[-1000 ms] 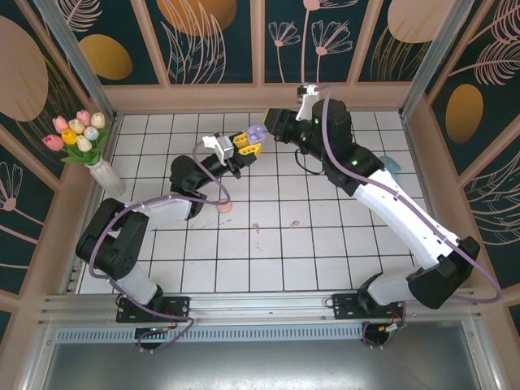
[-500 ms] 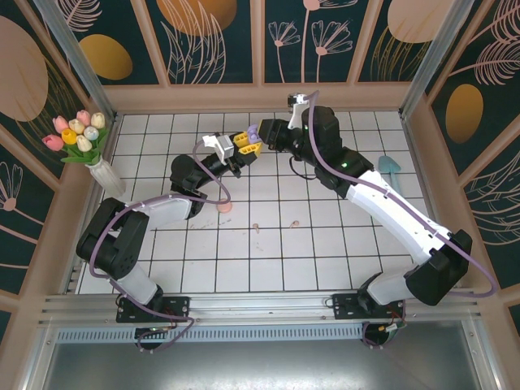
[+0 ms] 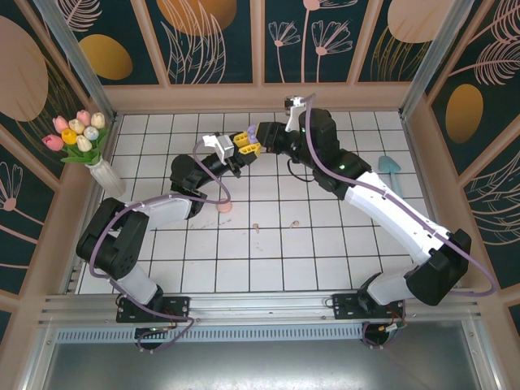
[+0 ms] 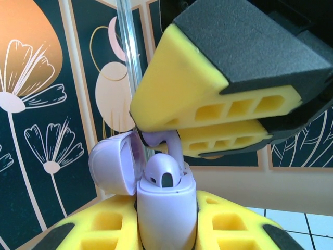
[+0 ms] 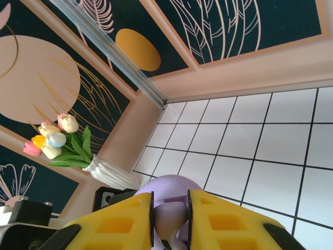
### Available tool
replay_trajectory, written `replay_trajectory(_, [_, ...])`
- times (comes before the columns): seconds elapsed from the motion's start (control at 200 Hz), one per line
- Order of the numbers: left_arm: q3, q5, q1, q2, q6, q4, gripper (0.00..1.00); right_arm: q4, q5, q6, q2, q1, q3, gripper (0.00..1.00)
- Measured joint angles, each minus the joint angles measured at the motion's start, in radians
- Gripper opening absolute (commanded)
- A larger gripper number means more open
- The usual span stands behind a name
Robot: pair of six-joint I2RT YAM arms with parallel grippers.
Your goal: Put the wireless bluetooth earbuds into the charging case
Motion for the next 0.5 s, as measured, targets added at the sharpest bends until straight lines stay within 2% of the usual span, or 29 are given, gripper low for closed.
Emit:
replay_trajectory(0.265, [0.0,0.0,0.0,0.0,0.0,-0.007,0.0,-0.002,0.058,-0.034,0.003,0.024,-0.01,0.23])
replay_trajectory(0.4, [0.0,0.0,0.0,0.0,0.0,-0.024,0.0,-0.008,0.089,-0.064,0.011,0.04,-0.008,0.47])
replay_trajectory(0.5, [0.0,0.0,0.0,0.001,-0.004,-0.041,0.0,-0.013,0.101,-0.078,0.017,0.047,-0.002,0.54])
